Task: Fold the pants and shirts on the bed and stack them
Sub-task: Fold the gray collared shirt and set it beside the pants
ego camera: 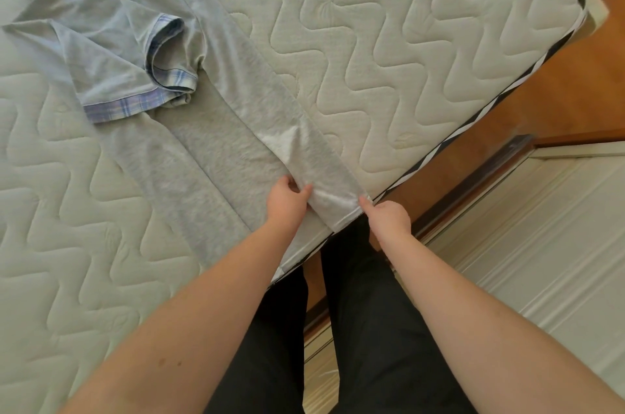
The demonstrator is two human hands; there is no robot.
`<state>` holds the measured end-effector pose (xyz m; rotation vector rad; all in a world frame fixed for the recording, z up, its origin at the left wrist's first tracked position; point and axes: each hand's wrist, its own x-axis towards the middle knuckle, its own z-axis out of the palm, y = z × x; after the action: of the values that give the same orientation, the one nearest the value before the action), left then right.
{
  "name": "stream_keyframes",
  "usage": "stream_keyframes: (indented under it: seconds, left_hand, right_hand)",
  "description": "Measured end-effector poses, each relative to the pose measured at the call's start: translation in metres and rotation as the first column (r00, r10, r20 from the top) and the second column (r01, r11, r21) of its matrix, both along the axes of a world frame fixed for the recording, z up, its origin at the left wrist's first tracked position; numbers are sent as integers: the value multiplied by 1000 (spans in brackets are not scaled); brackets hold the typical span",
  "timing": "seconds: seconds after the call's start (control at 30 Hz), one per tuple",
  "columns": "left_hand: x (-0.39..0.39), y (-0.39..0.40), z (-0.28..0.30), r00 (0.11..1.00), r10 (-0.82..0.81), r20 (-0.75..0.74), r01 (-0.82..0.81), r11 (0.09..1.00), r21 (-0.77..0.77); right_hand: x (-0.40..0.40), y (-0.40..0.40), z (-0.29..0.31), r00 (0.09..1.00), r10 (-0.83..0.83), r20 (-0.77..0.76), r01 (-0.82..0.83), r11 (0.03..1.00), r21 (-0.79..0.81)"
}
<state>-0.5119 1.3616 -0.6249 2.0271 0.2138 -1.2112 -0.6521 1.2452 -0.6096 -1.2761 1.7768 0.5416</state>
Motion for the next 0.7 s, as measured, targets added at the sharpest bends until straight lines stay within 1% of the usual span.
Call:
stream_keyframes:
  seconds: [0.03, 0.1, 0.17, 0.2, 0.23, 0.27, 0.3, 0.33, 0.37, 0.4, 0.47, 0.5, 0.53, 0.6, 0.63, 0.7]
  left_hand:
    - [2, 2, 0, 999, 6, 49, -6, 1000, 16]
    - [9, 1, 2, 989, 57, 133, -61, 998, 26]
    - [22, -3, 3, 973, 165, 164, -167, 986, -1]
    - [31, -6, 3, 963, 227, 145, -225, 974, -29]
    - [40, -10, 3, 952, 292, 92, -288, 956, -59]
    - [50, -14, 2, 933, 359, 4, -357, 930, -83]
    - [59, -18, 1, 906, 414, -88, -421, 902, -98]
    - [69, -21, 0, 879, 453, -150, -470, 877, -101]
    - [77, -24, 1, 864, 476, -163, -494, 865, -90]
    - [85, -24, -1, 874, 471, -123, -480, 875, -61]
    - [96, -24, -5, 927, 376, 15, -376, 926, 18]
    - [99, -23, -6, 947, 317, 47, -320, 946, 54]
    - [99, -22, -5, 961, 274, 44, -277, 957, 87]
    - [98, -20, -3, 964, 267, -7, -264, 958, 107]
    - [98, -19, -4, 960, 278, -19, -275, 957, 95]
    - [101, -18, -5, 952, 307, 3, -306, 951, 51]
  right_hand:
    - [-3, 2, -1, 995, 98, 13, -96, 989, -113]
    - [-4, 4, 0, 976, 170, 140, -124, 950, -285]
    - [3, 0, -2, 927, 305, 220, -200, 896, -397]
    - [8, -3, -3, 900, 370, 229, -248, 869, -428]
    - [14, -7, -4, 882, 415, 223, -292, 853, -433]
    - [20, -11, -5, 874, 437, 213, -328, 854, -405]
    - [24, -14, -7, 871, 450, 197, -367, 862, -350]
    - [28, -18, -9, 865, 474, 166, -418, 863, -284]
    - [31, -21, -10, 852, 510, 116, -478, 849, -227]
    - [33, -24, -10, 830, 554, 65, -535, 824, -188]
    - [34, -29, -7, 769, 639, -11, -633, 759, -153]
    - [35, -31, -5, 734, 678, -36, -675, 723, -148]
    - [36, -32, -3, 698, 714, -61, -713, 683, -160]
    - [42, -33, 1, 644, 759, -98, -755, 609, -244]
    - [47, -33, 2, 634, 769, -84, -751, 586, -304]
    - [62, -31, 6, 607, 795, -2, -727, 554, -407]
